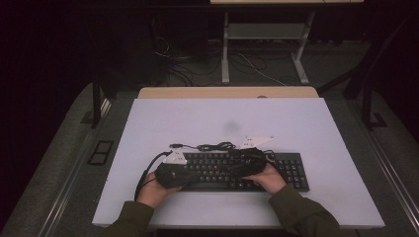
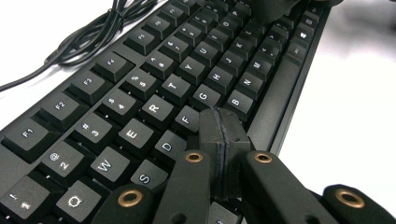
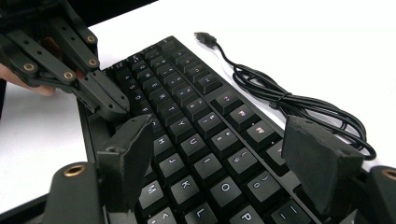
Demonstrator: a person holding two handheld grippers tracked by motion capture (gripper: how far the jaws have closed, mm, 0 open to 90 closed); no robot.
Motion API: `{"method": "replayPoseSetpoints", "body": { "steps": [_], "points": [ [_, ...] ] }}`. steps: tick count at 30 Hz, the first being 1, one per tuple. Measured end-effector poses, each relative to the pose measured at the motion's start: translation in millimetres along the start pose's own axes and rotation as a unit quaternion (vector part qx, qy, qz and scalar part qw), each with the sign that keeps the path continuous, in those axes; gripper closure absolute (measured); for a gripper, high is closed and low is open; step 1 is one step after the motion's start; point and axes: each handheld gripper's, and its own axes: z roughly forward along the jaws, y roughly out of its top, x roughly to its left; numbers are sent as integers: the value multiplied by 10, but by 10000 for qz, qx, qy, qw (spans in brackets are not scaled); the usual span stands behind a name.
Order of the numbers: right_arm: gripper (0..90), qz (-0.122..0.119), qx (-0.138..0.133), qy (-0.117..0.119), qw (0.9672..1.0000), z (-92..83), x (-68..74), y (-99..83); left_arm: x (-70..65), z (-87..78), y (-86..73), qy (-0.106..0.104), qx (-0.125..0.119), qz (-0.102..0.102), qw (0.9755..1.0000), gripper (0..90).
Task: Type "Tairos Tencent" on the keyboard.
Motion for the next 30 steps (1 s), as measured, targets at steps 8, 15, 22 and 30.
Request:
{"method": "replayPoseSetpoints", "body": {
  "steps": [8,15,22,30],
  "points": [
    [249,0,-6,0,10000,0,4,2,-8,-13,11,-2,20,17,10000,889],
    [249,13,-2,-1,10000,-8,-1,5,-16,-19,21,-43,-26,25,10000,890],
    [249,4,-9,-7,10000,-10,-1,6,-27,-42,40,-44,-72,55,9999,889],
    [249,10,-6,-9,10000,-7,3,7,-10,-100,73,44,-165,-12,9999,891]
  ]
}}
